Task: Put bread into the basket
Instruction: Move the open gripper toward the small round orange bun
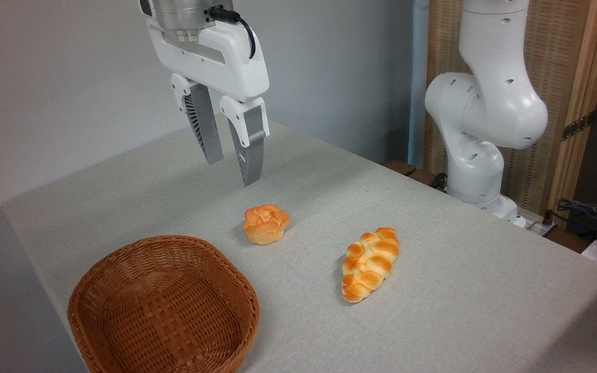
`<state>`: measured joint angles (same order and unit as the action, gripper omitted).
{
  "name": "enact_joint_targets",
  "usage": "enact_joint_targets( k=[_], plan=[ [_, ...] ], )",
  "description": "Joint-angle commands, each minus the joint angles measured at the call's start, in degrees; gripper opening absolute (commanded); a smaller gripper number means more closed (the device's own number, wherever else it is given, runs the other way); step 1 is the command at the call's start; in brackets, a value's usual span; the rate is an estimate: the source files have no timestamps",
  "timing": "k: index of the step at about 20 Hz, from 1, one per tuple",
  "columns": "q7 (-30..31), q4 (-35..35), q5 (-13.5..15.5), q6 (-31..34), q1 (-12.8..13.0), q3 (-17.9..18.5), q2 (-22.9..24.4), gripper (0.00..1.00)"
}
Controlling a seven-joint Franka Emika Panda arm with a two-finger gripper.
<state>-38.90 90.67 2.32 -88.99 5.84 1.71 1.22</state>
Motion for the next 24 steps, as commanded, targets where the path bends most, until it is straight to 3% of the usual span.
enact_joint_targets(
  k=[1, 17, 24],
  plan=[
    [-1.4, 3.2, 0.9, -1.5, 0.2, 0.7, 2.4, 1.00],
    [-1.3, 5.1, 0.9, -2.6, 0.4, 0.3, 3.2, 1.00],
    [-1.4, 20.6, 1.0, -10.2, 2.1, -0.3, 12.4, 1.00]
  ],
)
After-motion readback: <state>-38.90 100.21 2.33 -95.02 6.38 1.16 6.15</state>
